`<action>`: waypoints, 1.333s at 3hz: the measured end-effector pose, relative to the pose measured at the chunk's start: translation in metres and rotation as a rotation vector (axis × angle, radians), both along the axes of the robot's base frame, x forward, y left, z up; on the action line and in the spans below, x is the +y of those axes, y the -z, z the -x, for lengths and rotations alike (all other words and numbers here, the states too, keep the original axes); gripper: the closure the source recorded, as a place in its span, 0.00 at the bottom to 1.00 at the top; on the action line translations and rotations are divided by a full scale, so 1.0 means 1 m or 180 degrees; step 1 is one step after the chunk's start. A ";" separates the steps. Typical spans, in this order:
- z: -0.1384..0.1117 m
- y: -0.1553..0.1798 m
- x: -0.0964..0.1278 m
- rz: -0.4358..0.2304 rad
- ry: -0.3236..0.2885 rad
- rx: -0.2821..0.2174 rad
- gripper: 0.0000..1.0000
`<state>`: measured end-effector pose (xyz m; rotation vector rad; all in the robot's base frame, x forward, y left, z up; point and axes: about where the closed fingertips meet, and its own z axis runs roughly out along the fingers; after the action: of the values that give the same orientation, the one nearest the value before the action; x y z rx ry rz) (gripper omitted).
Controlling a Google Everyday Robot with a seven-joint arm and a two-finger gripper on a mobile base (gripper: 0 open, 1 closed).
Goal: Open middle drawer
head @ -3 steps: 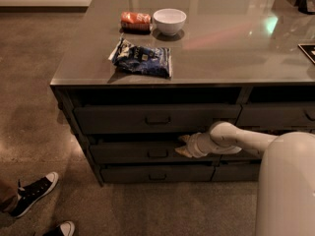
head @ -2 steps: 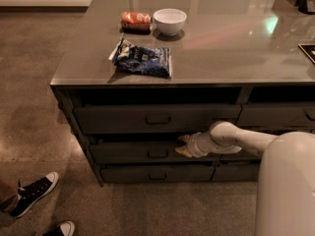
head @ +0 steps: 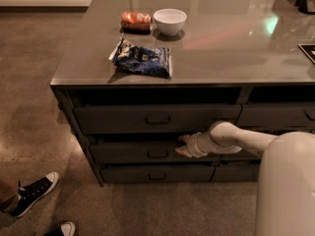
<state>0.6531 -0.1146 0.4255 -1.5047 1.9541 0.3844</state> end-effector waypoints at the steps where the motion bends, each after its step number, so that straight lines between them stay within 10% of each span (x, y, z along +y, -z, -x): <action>1: 0.000 0.000 0.000 0.0000 0.0000 0.0000 0.34; 2: 0.000 0.000 0.000 0.0000 0.0000 0.0000 0.11; 4: 0.013 0.005 -0.010 0.0040 0.0036 0.0051 0.00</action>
Offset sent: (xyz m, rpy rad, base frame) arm 0.0000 0.0000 0.0000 0.0000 0.0000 0.0000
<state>0.6399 -0.1251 0.4204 -1.5019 1.9801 0.3811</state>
